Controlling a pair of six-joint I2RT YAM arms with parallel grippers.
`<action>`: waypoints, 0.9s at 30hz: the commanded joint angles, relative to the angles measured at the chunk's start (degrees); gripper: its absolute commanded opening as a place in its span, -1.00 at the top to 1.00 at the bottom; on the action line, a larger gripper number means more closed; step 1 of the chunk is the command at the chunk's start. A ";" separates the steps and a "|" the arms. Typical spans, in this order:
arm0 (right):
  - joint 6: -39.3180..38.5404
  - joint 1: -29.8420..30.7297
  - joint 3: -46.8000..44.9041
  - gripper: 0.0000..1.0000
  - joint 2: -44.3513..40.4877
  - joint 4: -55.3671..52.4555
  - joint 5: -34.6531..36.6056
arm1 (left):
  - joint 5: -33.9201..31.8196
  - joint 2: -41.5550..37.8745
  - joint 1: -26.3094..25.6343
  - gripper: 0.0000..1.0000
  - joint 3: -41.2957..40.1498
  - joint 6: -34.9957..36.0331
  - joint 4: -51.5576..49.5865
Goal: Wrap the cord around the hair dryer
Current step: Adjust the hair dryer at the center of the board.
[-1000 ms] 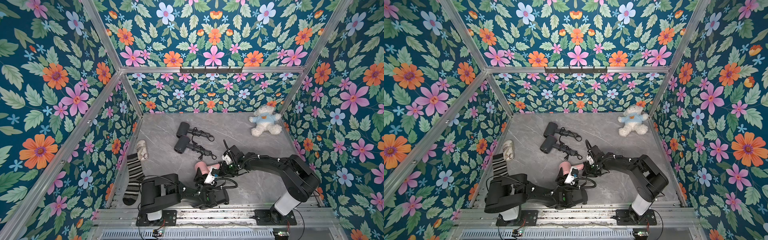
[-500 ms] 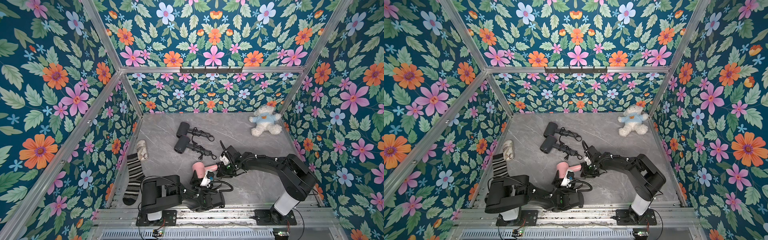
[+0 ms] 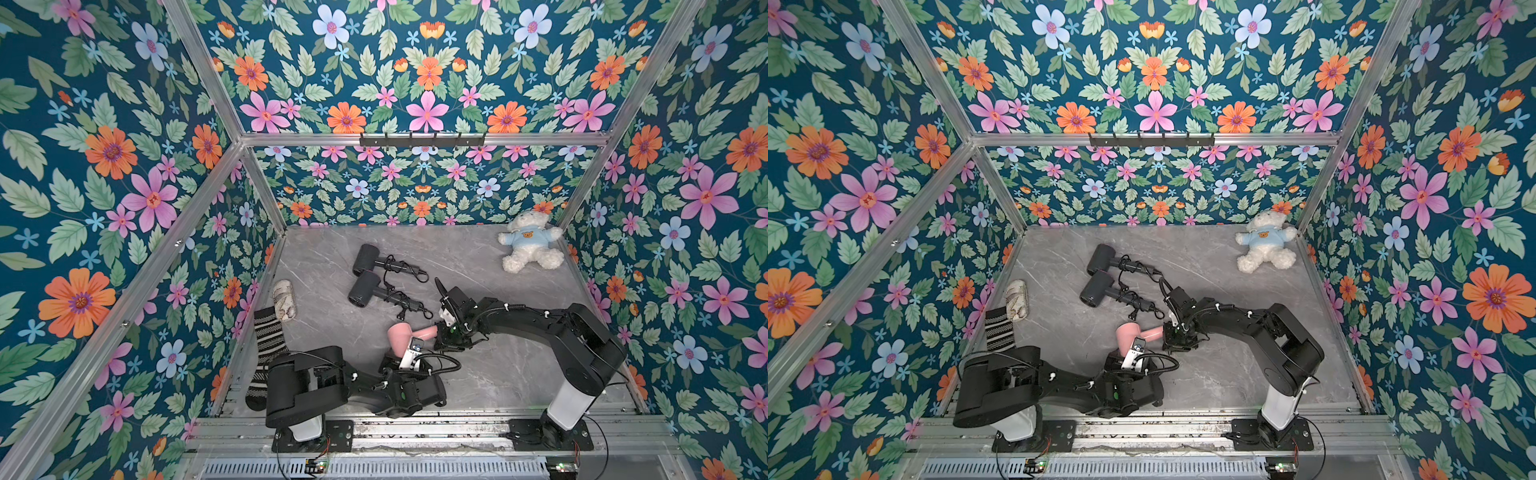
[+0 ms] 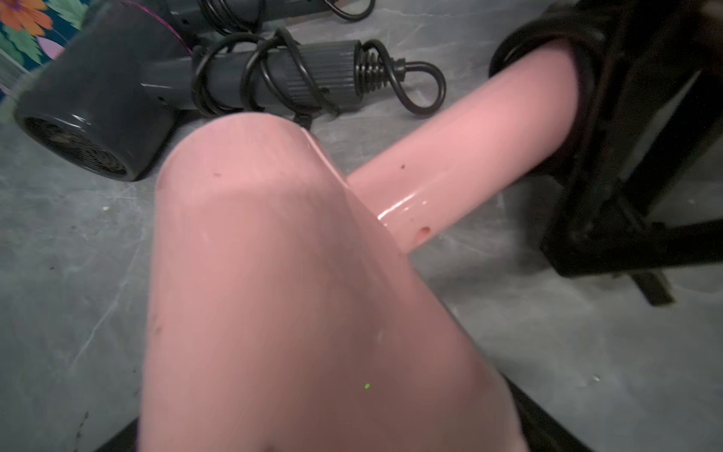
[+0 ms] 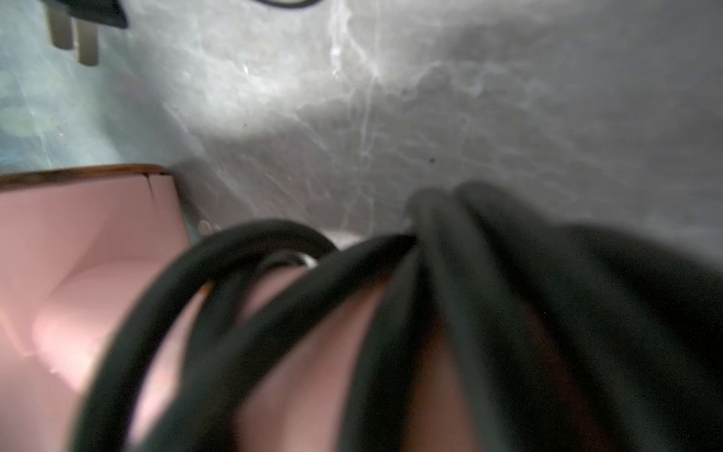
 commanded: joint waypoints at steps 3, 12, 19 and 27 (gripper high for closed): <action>0.52 0.16 1.11 0.10 1.79 -7.18 6.23 | 12.67 -6.33 5.00 -0.99 -3.71 3.19 9.16; -0.10 0.15 3.08 -0.29 1.14 -11.34 5.80 | 18.13 -12.19 7.67 -0.99 -2.45 5.93 3.61; -1.28 0.11 3.25 -0.58 -2.28 -16.28 5.11 | 21.48 -15.76 9.19 -0.99 -2.26 6.70 0.59; -3.68 0.03 2.19 -0.62 -9.81 -18.92 1.75 | 21.65 -23.69 12.39 -0.99 -1.51 8.90 -4.37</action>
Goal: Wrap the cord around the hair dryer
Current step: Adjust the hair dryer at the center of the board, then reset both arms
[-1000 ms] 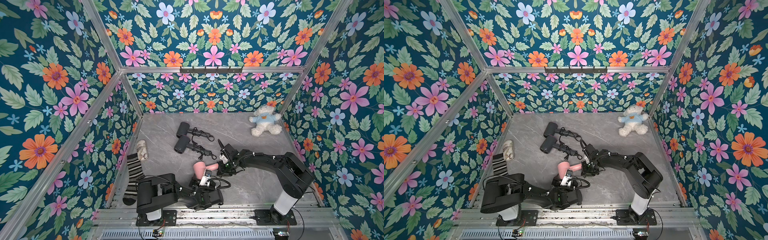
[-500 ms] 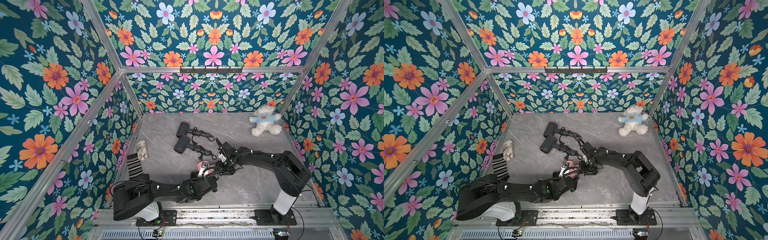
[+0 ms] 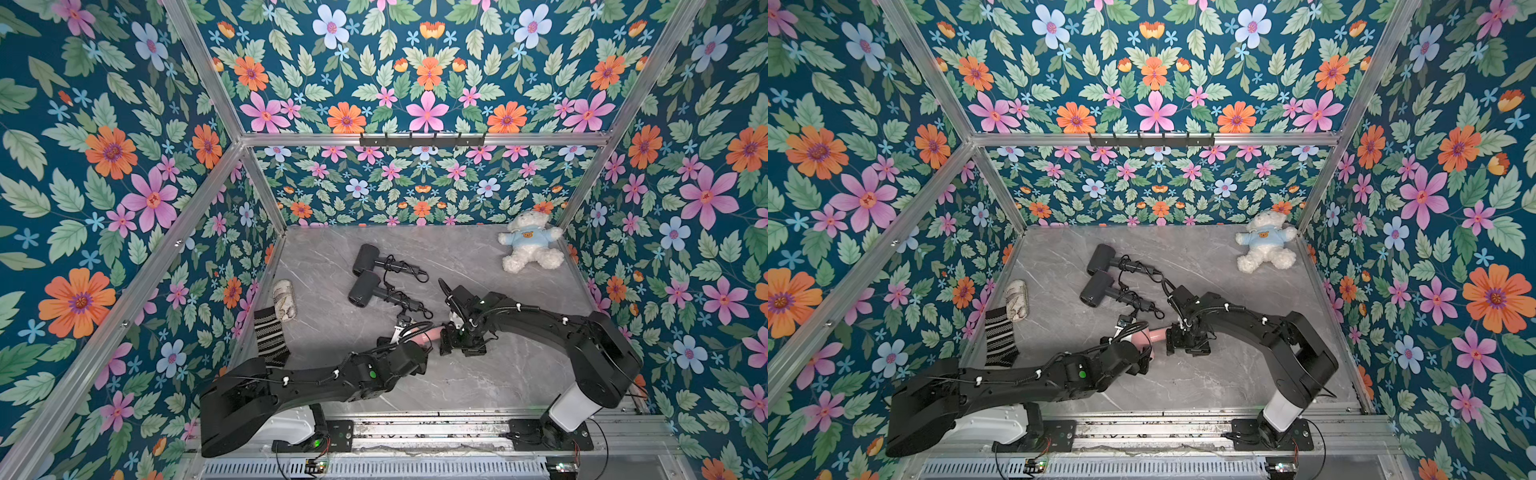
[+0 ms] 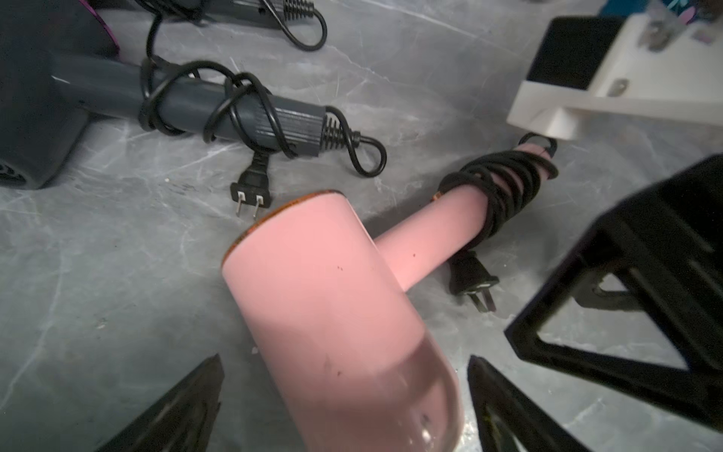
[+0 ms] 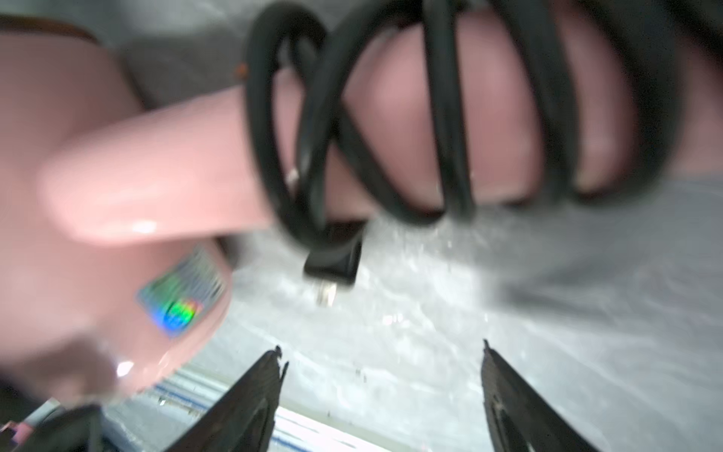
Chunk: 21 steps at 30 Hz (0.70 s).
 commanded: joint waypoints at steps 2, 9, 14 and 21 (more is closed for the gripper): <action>-2.68 -0.61 0.44 -0.62 -3.34 -1.87 -1.20 | -0.37 -3.06 2.07 -0.99 1.23 2.26 -5.35; -7.84 -9.14 2.78 -0.62 -9.63 -2.97 -2.22 | -5.43 -9.83 9.34 -0.99 3.39 6.17 -12.69; -17.88 -18.51 0.11 -0.99 -17.33 4.70 3.15 | -13.18 -14.29 18.29 -0.99 4.17 14.26 -8.69; -29.47 -28.56 -9.49 -0.99 -22.29 28.18 13.91 | -21.01 -11.87 33.17 -0.99 -3.02 35.59 19.48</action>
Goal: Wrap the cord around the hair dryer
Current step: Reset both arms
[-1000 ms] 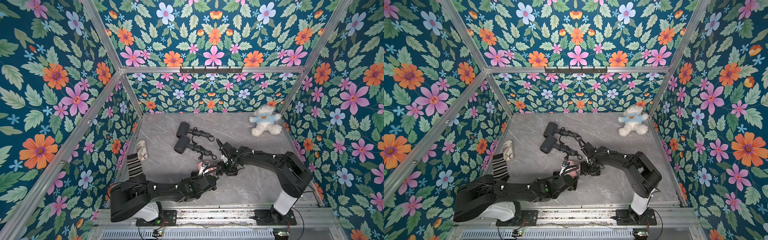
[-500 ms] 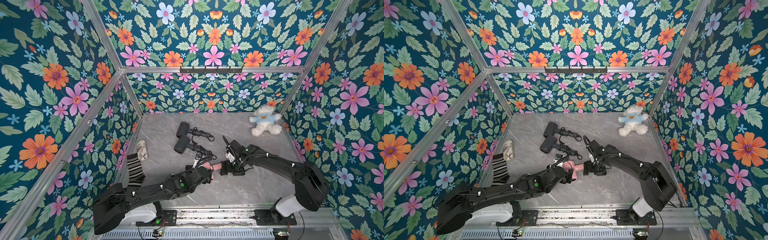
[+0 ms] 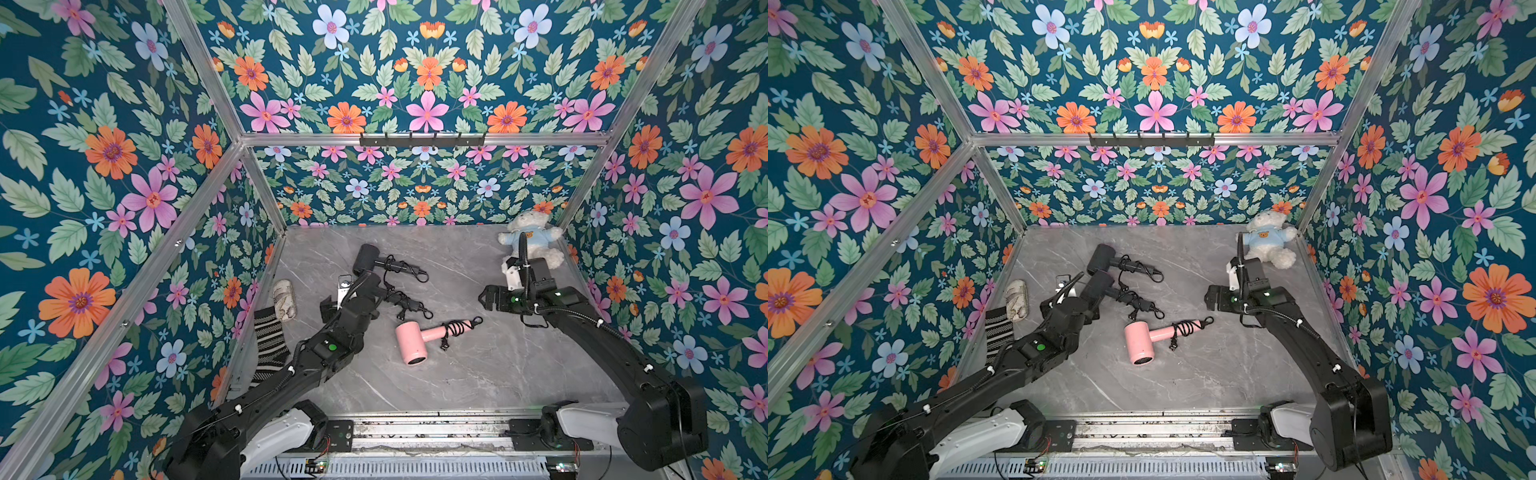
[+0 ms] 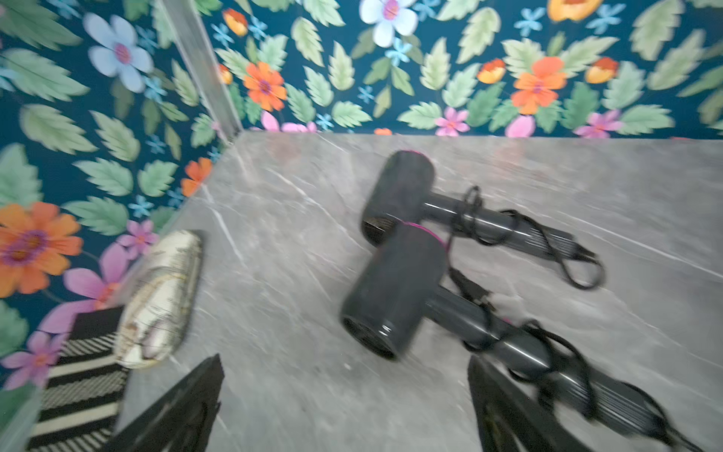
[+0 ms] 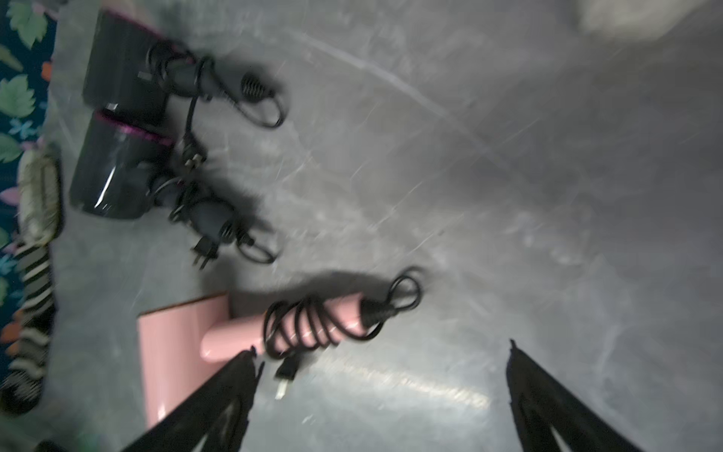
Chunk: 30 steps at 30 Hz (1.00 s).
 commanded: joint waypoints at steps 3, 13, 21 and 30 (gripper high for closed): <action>-17.68 -2.94 -11.34 -0.99 -1.36 27.88 14.44 | -4.15 2.12 9.52 -0.99 -7.68 15.58 26.15; -19.73 -5.94 -24.37 -0.99 2.73 51.97 25.53 | 5.05 8.59 24.57 -0.99 -17.38 19.43 46.47; -19.51 -6.45 -31.75 -0.99 1.49 61.29 27.01 | 14.06 14.43 30.07 -0.99 -18.16 16.90 53.32; -16.22 -8.52 -36.99 -0.99 -1.14 68.50 23.16 | 19.18 23.42 32.44 -0.99 -14.28 14.26 57.95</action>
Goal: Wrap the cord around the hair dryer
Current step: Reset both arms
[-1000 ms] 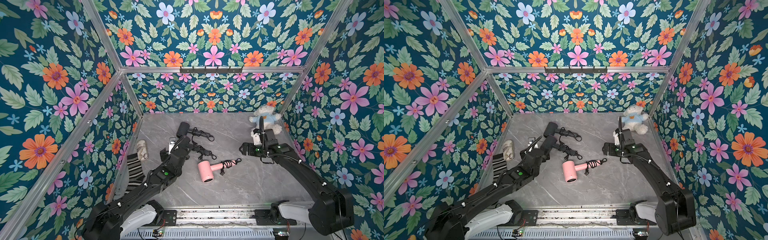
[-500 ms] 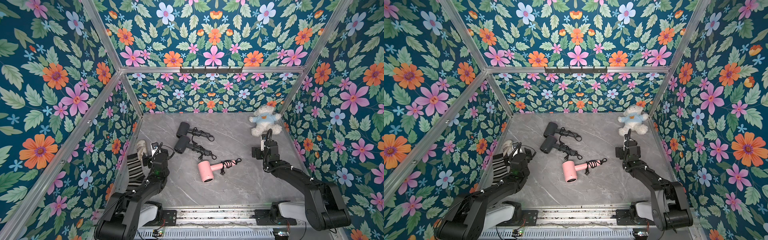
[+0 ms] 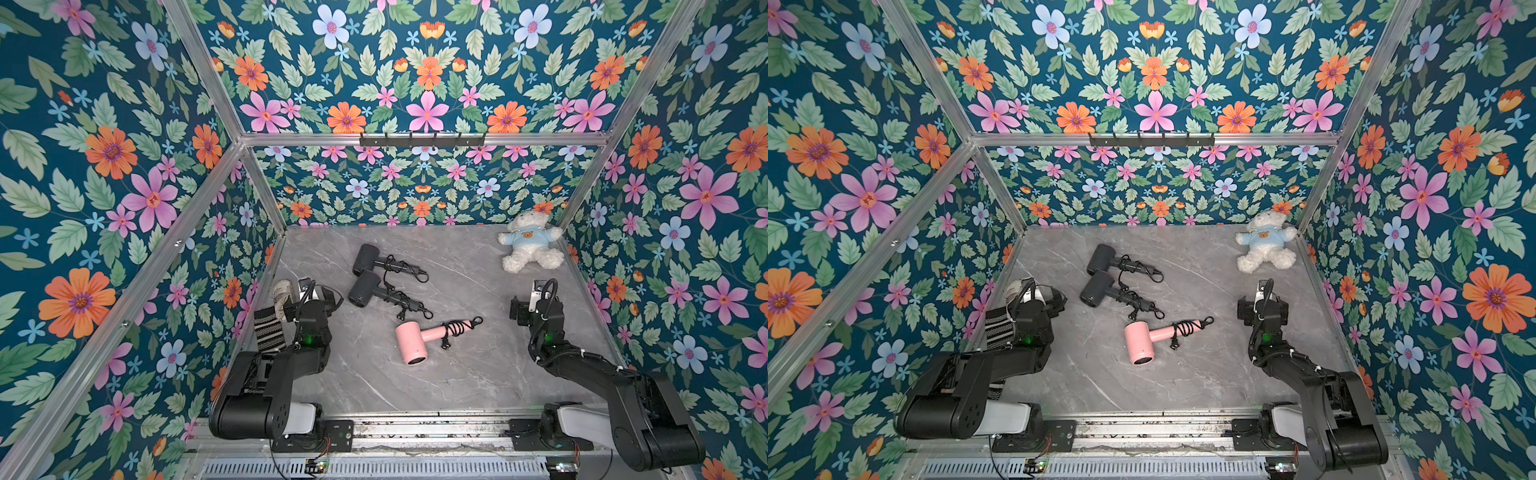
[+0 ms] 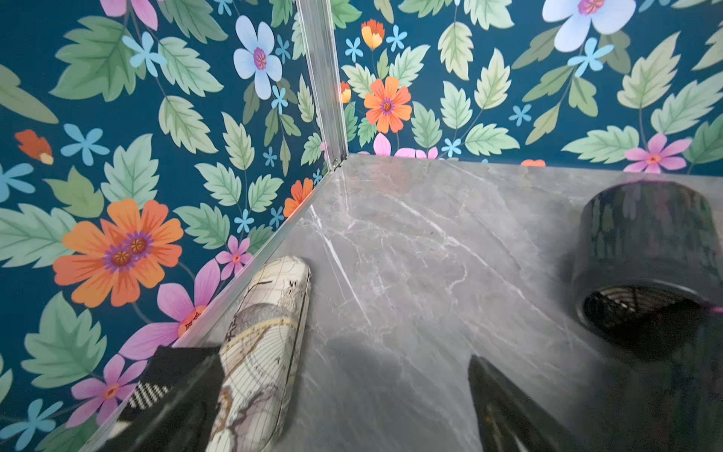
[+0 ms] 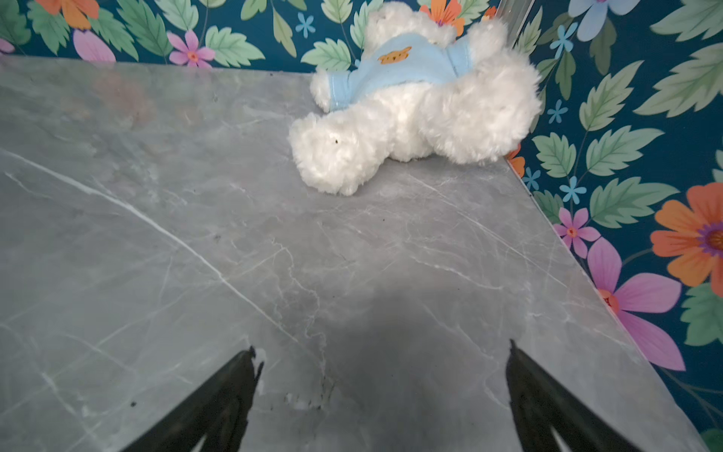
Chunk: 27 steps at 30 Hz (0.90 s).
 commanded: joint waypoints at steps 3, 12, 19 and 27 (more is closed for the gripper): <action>3.72 -1.87 -2.66 -0.98 0.34 12.07 -5.90 | 3.86 3.77 0.40 -0.99 2.61 -1.35 2.35; 2.57 -1.87 -2.41 -0.99 13.52 24.70 -7.55 | 5.19 8.34 0.40 -0.99 2.72 -0.92 5.91; 6.31 -4.22 -1.50 -0.99 12.61 21.42 -6.82 | 7.08 8.99 1.58 -0.99 3.96 -1.81 4.36; 8.00 -5.88 0.13 -0.99 12.58 17.01 -8.41 | 7.35 8.96 1.80 -0.99 3.82 -1.90 4.48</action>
